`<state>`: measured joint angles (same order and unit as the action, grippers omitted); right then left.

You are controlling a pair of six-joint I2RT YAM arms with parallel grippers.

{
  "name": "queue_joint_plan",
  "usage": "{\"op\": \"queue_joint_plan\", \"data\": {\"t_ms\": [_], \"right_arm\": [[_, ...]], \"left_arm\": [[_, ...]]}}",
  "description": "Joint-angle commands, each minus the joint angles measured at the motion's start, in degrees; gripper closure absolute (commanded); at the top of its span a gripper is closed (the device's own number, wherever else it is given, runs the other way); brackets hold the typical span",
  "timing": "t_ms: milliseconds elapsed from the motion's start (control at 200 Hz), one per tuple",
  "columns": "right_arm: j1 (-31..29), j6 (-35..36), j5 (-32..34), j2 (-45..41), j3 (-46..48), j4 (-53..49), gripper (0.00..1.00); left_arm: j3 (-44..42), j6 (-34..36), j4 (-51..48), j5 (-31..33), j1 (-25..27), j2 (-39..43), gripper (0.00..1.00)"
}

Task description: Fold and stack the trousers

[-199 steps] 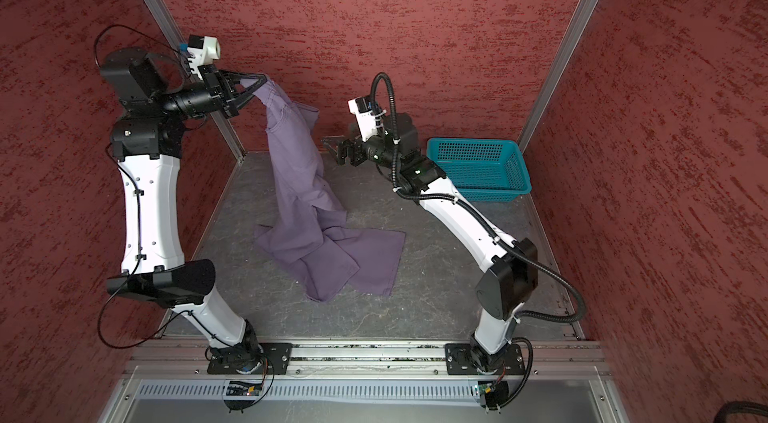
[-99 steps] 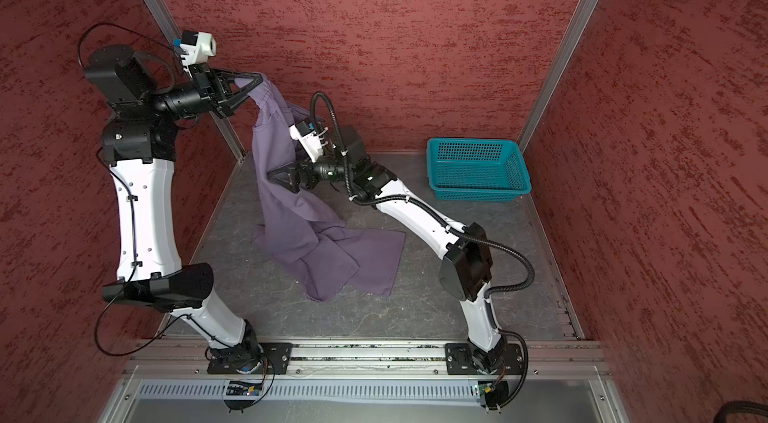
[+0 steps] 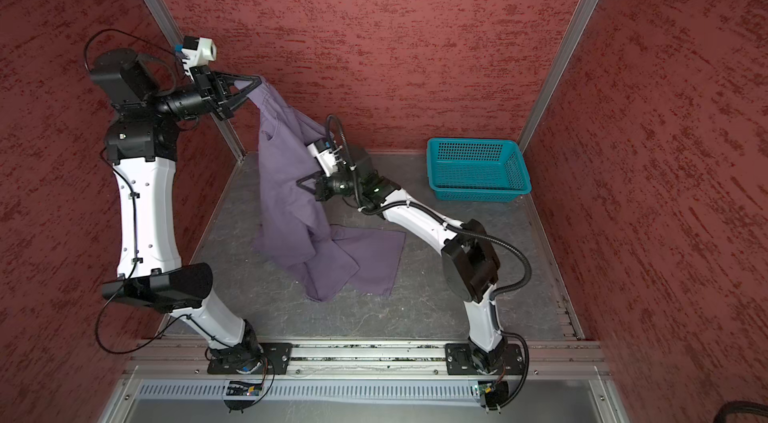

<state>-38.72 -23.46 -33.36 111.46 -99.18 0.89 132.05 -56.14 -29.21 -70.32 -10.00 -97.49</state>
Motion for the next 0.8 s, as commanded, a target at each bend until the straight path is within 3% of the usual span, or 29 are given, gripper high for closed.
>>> {"op": "queue_joint_plan", "data": {"t_ms": [0, 125, 260, 356, 516, 646, 796], "right_arm": [[9.0, 5.8, 12.7, -7.5, -5.3, -8.5, 1.00], [12.6, 18.1, 26.8, -8.9, -21.7, -18.1, 1.00], [10.9, 24.9, 29.7, -6.0, -40.9, -23.4, 1.00], [6.1, 29.4, 32.6, -5.6, -44.3, -24.8, 1.00], [-2.9, 33.0, 33.9, -7.9, -29.3, -22.7, 1.00], [-6.2, 26.3, 32.1, -12.0, -7.7, -12.5, 1.00], [-7.8, 15.2, 28.1, -14.0, 11.3, -5.8, 0.76]], "left_arm": [[-0.2, -0.5, 5.8, 1.6, -0.2, 1.2, 1.00], [-3.1, -0.3, 7.5, 1.7, 1.5, 1.1, 1.00], [-4.6, 0.1, 8.0, 2.2, 3.3, 0.6, 1.00], [-6.0, 0.4, 8.5, 2.8, 4.6, 0.3, 1.00], [-7.7, 3.2, 5.1, 3.4, 4.4, -0.1, 1.00], [-11.6, 10.1, -2.9, 7.4, 0.9, 1.7, 1.00], [-22.0, 16.2, -9.1, 15.0, -5.2, 6.0, 1.00]]}}
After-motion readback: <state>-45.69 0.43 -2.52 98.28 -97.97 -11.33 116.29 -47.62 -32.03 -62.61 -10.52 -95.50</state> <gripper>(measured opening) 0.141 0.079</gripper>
